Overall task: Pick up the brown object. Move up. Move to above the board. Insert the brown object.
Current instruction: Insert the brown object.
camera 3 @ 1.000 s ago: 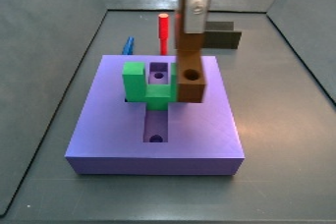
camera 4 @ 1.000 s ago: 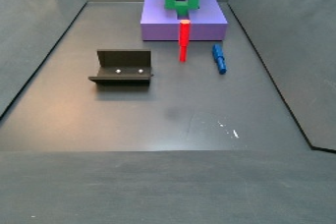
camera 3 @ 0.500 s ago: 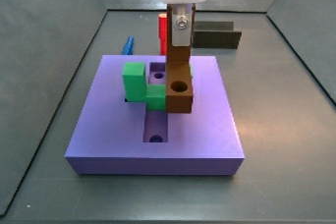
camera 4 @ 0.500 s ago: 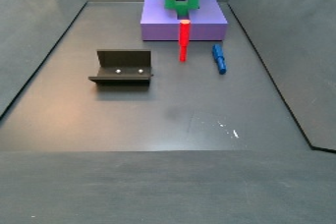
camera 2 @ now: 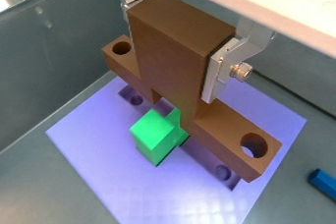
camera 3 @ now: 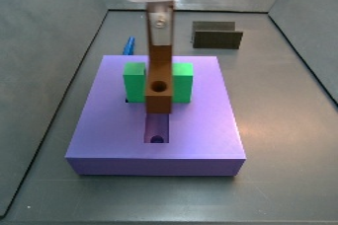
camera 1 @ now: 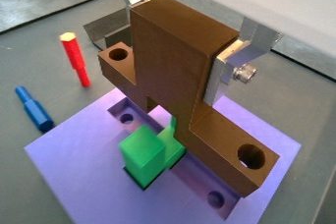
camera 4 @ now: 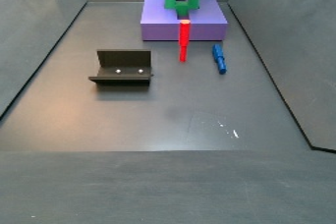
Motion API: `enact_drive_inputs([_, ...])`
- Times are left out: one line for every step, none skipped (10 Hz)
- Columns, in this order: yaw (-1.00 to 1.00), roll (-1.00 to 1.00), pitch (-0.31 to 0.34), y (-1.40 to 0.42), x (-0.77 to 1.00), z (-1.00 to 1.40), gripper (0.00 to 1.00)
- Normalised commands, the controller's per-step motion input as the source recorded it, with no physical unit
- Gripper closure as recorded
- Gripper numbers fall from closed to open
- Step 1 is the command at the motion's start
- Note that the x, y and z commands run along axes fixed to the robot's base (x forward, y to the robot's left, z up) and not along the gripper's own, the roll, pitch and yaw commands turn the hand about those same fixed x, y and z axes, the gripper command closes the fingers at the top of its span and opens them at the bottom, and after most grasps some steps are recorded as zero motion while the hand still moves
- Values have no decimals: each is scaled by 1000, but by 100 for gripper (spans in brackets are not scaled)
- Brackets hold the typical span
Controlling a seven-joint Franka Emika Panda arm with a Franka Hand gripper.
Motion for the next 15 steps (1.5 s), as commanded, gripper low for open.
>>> enact_drive_inputs([-34, -1, -90, -69, -34, 0, 100])
enact_drive_inputs([0, 0, -36, -91, 0, 0, 100])
enact_drive_inputs([0, 0, -19, -89, 29, 0, 100])
enact_drive_inputs([0, 0, -24, -29, 0, -37, 100])
enact_drive_inputs([0, 0, -11, 0, 0, -9, 100])
enact_drive_inputs([0, 0, 0, 0, 14, -11, 100])
enact_drive_inputs([0, 0, 0, 0, 54, -60, 100])
enact_drive_inputs([0, 0, 0, 0, 140, -154, 100])
enact_drive_inputs([0, 0, 0, 0, 160, -163, 100])
enact_drive_inputs([0, 0, 0, 0, 6, -237, 100])
enact_drive_inputs([0, 0, 0, 0, 0, -300, 100])
enact_drive_inputs([0, 0, -4, 0, 0, -271, 100])
enact_drive_inputs([0, 0, -9, 0, 0, -263, 100])
enact_drive_inputs([0, 0, -6, 0, 0, -189, 100])
enact_drive_inputs([0, 0, -16, 0, 0, -211, 100])
